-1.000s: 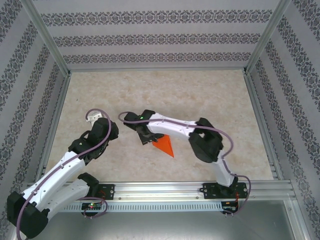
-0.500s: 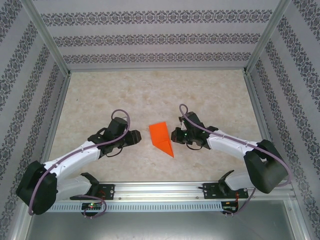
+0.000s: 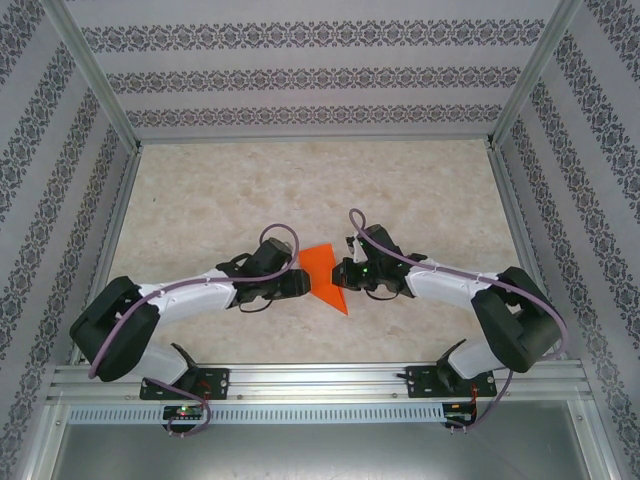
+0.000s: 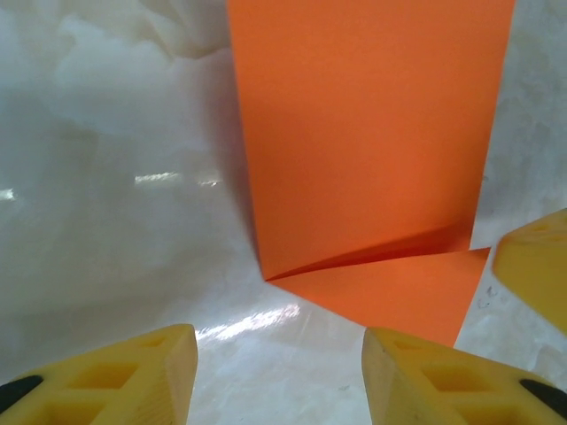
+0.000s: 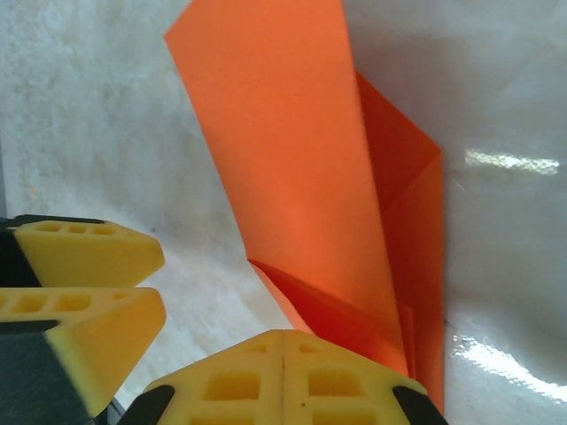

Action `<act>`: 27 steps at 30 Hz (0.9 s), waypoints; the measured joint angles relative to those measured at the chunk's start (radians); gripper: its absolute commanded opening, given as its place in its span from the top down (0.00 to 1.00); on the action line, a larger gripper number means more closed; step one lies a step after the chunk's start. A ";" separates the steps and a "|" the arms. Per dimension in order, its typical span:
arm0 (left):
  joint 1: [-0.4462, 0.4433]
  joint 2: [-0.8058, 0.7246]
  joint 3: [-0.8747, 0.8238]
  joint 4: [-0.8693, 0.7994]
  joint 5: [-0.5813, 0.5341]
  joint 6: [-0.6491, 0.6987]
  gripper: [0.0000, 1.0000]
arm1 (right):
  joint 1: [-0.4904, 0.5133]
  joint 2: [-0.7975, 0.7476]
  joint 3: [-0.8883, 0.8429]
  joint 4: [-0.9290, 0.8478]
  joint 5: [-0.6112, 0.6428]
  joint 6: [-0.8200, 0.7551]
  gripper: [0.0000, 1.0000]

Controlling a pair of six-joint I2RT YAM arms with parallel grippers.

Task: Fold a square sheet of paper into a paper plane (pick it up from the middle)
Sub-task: Turn over the paper at the center of the table.

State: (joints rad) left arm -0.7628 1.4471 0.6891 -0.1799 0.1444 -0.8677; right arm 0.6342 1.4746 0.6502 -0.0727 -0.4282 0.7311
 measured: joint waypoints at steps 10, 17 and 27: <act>-0.005 0.053 0.021 0.023 -0.022 -0.033 0.43 | -0.042 0.160 -0.014 0.090 -0.021 -0.004 0.96; -0.005 0.087 0.037 0.038 -0.022 -0.051 0.40 | -0.055 0.169 -0.041 0.171 -0.041 0.012 0.92; -0.005 0.107 0.036 0.113 -0.021 -0.116 0.39 | -0.068 0.147 -0.097 0.251 -0.046 0.068 0.90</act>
State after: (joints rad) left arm -0.7681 1.5543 0.7250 -0.0669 0.1234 -0.9840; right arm 0.5663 1.6218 0.5537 0.1780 -0.4740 0.7986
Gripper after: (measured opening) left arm 0.615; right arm 0.097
